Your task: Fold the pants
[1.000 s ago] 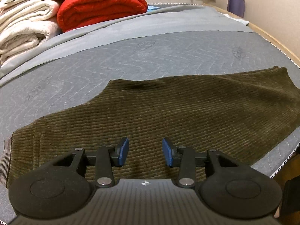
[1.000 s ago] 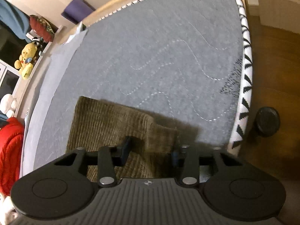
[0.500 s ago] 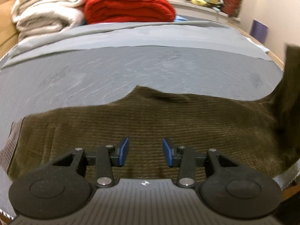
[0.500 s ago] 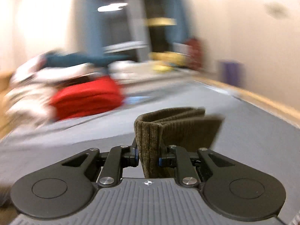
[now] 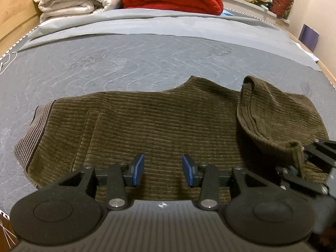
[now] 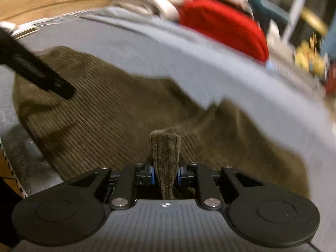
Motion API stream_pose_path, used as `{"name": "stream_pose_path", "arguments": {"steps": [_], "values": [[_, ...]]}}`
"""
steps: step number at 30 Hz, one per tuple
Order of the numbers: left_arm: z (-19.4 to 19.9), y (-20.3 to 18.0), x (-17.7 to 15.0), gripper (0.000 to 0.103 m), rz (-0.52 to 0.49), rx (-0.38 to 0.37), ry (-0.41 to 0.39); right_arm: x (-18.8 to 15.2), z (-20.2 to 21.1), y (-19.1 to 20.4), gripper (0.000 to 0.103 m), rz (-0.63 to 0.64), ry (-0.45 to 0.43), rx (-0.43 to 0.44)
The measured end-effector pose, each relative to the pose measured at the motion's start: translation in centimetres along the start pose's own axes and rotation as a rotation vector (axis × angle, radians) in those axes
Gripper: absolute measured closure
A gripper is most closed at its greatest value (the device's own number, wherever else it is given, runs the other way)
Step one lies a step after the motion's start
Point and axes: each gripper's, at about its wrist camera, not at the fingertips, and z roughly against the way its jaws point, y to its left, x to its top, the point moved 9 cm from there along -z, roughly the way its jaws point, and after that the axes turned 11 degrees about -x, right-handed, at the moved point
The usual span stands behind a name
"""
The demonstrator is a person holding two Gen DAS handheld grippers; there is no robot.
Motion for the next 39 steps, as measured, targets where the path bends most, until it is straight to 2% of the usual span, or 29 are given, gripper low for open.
{"name": "stream_pose_path", "arguments": {"steps": [3, 4, 5, 6, 8, 10, 12, 14, 15, 18, 21, 24, 26, 27, 29, 31, 35, 37, 39], "values": [[-0.2, 0.1, 0.2, 0.059, 0.020, -0.007, 0.002, -0.3, 0.7, 1.7, 0.082, 0.105, -0.053, 0.058], [-0.3, -0.2, 0.3, 0.059, 0.027, -0.012, 0.002, -1.1, 0.6, 2.5, 0.071, 0.160, -0.041, 0.084], [-0.4, -0.4, 0.5, 0.059, 0.032, -0.019, 0.000, -2.2, 0.6, 3.3, 0.065, 0.207, -0.011, 0.123], [-0.4, -0.7, 0.6, 0.059, 0.034, -0.025, -0.003, -3.2, 0.7, 3.7, 0.065, 0.244, 0.008, 0.149], [-0.4, -1.1, 0.9, 0.059, 0.035, -0.031, -0.010, -3.4, 1.7, 3.5, 0.065, 0.259, -0.045, 0.138], [-0.5, -1.3, 1.2, 0.059, 0.038, -0.034, -0.017, -2.1, 2.6, 2.1, 0.064, 0.148, -0.054, 0.222], [-0.7, -1.4, 1.3, 0.059, 0.038, -0.033, -0.017, -0.5, 4.2, 0.0, 0.058, -0.002, -0.120, 0.287], [-0.8, -1.3, 1.3, 0.059, 0.038, -0.028, -0.012, 0.8, 4.6, -2.2, 0.054, -0.098, -0.158, 0.276], [-1.0, -1.3, 1.3, 0.059, 0.038, -0.026, -0.008, 0.8, 3.9, -3.2, 0.053, -0.129, -0.148, 0.265], [-1.1, -1.4, 0.9, 0.059, 0.026, -0.020, 0.006, -0.8, 1.5, -3.7, 0.053, -0.154, -0.034, 0.228], [-1.3, -1.4, 0.5, 0.059, 0.015, -0.010, 0.017, -3.0, -0.9, -1.3, 0.053, -0.071, 0.097, 0.259], [-1.4, -1.2, 0.2, 0.059, 0.016, 0.000, 0.026, -3.2, -1.5, 0.0, 0.053, 0.010, 0.053, 0.206], [-1.4, -1.0, 0.1, 0.059, 0.017, 0.005, 0.028, -3.3, -1.6, 0.0, 0.053, 0.020, 0.067, 0.190], [-1.4, -0.9, 0.1, 0.059, 0.019, 0.010, 0.029, -3.3, -1.7, -0.1, 0.055, 0.014, 0.071, 0.194], [-1.5, -0.7, 0.1, 0.059, 0.024, 0.015, 0.030, -3.4, -1.2, -0.3, 0.077, 0.014, 0.065, 0.203], [-1.5, -0.6, 0.0, 0.059, 0.030, 0.017, 0.028, -2.6, -0.5, -1.2, 0.083, -0.004, 0.017, 0.197], [-1.3, -0.9, 0.2, 0.059, 0.039, 0.016, 0.018, 0.4, 4.3, -4.6, 0.084, -0.093, -0.172, 0.139], [-1.4, -1.1, 0.3, 0.059, 0.038, 0.015, 0.017, 1.2, 7.2, -5.7, 0.084, -0.089, -0.275, 0.117], [-1.5, -1.3, 0.4, 0.059, 0.032, 0.015, 0.019, 1.0, 8.8, -5.5, 0.084, -0.056, -0.334, 0.109]]}}
